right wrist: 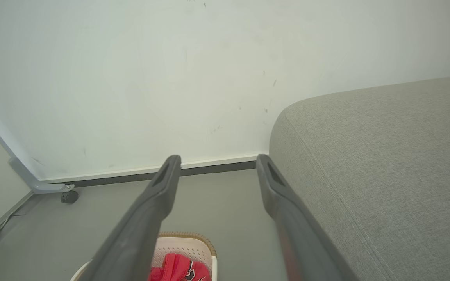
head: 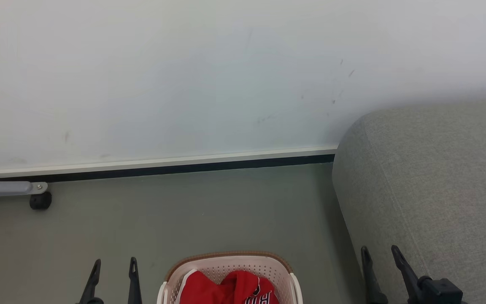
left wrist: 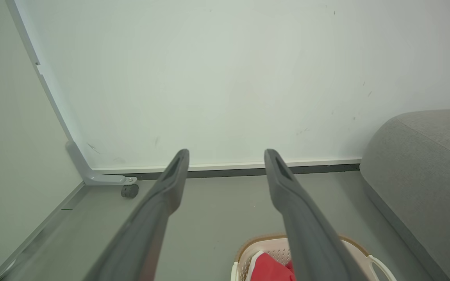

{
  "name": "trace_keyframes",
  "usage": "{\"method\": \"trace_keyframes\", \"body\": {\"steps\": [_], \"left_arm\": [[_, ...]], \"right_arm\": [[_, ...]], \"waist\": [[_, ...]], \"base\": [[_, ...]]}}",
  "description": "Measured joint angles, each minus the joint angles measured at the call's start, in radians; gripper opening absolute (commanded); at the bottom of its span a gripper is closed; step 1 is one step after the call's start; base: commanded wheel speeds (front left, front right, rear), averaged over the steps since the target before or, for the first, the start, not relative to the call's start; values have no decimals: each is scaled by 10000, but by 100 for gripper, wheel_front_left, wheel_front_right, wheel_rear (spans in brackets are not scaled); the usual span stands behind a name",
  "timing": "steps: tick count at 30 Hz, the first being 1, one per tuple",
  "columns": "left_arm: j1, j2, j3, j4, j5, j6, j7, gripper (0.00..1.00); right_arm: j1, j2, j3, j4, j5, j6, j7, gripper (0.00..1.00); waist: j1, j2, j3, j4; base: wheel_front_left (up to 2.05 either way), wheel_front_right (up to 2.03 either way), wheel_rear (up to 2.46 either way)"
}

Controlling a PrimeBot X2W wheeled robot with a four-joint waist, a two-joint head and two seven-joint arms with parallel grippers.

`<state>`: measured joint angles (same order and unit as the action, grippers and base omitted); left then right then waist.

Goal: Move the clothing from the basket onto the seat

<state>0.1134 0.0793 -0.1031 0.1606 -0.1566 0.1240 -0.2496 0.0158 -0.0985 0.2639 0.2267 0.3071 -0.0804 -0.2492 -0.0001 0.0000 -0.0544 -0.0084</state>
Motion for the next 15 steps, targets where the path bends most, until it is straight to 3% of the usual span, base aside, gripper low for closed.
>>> {"method": "trace_keyframes", "body": {"steps": [15], "left_arm": [[0,-58,21,123,-17,-10,0,100]], "right_arm": [[17,17,-90,21,-58,29,0,100]], "waist": [[0,0,9,-6]], "base": [[0,0,0]]}}
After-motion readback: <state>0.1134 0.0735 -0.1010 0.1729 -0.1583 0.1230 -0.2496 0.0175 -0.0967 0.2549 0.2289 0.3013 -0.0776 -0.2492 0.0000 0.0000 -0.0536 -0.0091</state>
